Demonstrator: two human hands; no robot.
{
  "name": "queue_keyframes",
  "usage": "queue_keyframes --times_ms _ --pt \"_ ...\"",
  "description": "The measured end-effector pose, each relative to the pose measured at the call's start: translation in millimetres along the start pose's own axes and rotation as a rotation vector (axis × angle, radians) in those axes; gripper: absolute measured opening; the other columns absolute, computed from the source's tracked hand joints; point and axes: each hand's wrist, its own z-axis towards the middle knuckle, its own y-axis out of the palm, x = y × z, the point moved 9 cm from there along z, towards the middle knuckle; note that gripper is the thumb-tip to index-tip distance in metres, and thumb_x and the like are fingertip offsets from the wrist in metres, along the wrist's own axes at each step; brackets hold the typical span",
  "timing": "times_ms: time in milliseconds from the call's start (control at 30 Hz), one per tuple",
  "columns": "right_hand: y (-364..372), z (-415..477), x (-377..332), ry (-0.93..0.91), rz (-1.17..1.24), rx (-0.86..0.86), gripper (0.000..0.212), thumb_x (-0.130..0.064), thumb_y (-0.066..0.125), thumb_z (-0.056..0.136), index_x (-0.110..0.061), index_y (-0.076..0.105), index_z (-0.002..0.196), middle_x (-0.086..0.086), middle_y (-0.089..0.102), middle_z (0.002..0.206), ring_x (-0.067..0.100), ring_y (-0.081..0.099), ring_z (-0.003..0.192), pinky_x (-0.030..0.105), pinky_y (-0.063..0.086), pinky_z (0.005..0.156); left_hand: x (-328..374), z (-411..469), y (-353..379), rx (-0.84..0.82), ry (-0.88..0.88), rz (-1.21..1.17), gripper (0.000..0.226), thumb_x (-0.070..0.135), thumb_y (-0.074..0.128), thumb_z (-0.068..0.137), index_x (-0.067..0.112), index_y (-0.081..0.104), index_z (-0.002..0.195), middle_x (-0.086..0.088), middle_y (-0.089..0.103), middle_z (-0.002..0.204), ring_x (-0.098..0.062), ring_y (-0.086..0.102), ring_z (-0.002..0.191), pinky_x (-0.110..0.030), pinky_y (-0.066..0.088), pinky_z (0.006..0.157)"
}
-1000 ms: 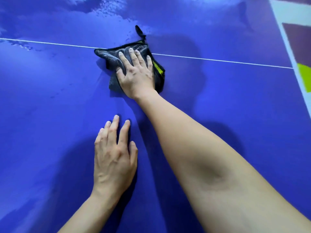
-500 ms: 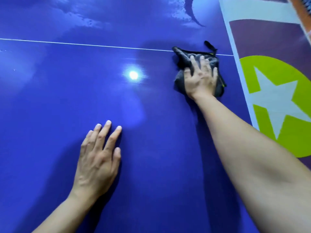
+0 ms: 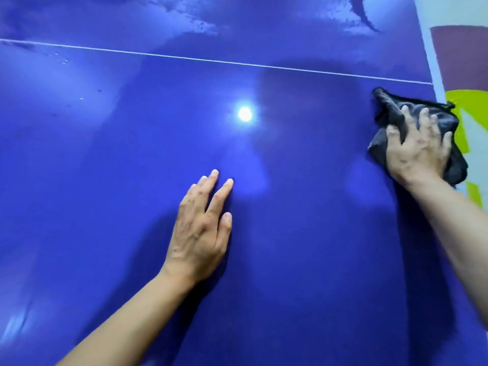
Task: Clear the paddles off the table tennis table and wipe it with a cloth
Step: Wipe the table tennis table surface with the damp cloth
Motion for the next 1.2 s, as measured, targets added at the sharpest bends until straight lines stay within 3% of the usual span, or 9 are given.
queue_keyframes --times_ms 133,467,633,900,1100,1200 --pt "17 -34 -97 -0.173 -0.004 0.004 0.071 -0.055 0.024 0.096 -0.027 0.031 0.16 0.012 0.023 0.168 0.027 0.018 0.156 0.053 0.006 0.126 -35 -21 -27 0.08 -0.037 -0.013 0.054 0.022 0.041 0.099 0.015 0.042 0.152 -0.006 0.027 0.164 -0.025 0.027 0.151 -0.045 0.027 0.121" --pt "88 -152 -418 -0.559 -0.024 -0.099 0.06 -0.054 0.034 0.103 -0.039 0.026 0.16 -0.001 0.017 0.17 0.016 0.011 0.157 0.048 0.001 0.127 -129 -113 -68 0.088 -0.017 0.146 0.053 0.023 0.041 0.098 0.014 0.046 0.15 -0.011 0.034 0.161 -0.03 0.03 0.15 -0.048 0.025 0.121" --pt "106 -218 -512 -0.733 0.054 -0.183 0.059 -0.052 0.036 0.102 -0.041 0.028 0.159 -0.003 0.017 0.17 0.013 0.01 0.157 0.048 -0.001 0.126 -135 -116 -70 0.053 -0.013 0.131 0.055 0.02 0.046 0.095 0.016 0.046 0.15 -0.009 0.034 0.161 -0.029 0.03 0.15 -0.049 0.028 0.12" --pt "102 -221 -484 -0.726 0.076 -0.234 0.056 -0.051 0.032 0.105 -0.041 0.024 0.16 -0.004 0.012 0.171 0.012 0.004 0.158 0.047 -0.007 0.126 -111 -107 -68 0.099 -0.234 0.178 0.056 0.033 0.043 0.092 0.004 0.055 0.137 -0.02 0.044 0.151 -0.04 0.038 0.143 -0.054 0.03 0.118" --pt "67 -175 -328 -0.535 0.087 -0.184 0.057 -0.052 0.033 0.104 -0.043 0.026 0.159 -0.003 0.014 0.171 0.013 0.007 0.158 0.046 -0.004 0.126 -20 -129 -25 0.066 -0.01 0.194 0.059 0.029 0.047 0.091 0.01 0.049 0.147 -0.015 0.038 0.158 -0.036 0.036 0.146 -0.052 0.028 0.119" --pt "45 -150 -226 -0.401 0.042 -0.135 0.057 -0.051 0.034 0.103 -0.042 0.025 0.159 -0.002 0.015 0.171 0.014 0.008 0.157 0.045 -0.001 0.127 14 -137 -3 0.028 0.001 0.169 0.058 0.031 0.045 0.092 0.014 0.049 0.147 -0.014 0.038 0.158 -0.034 0.035 0.147 -0.051 0.027 0.12"
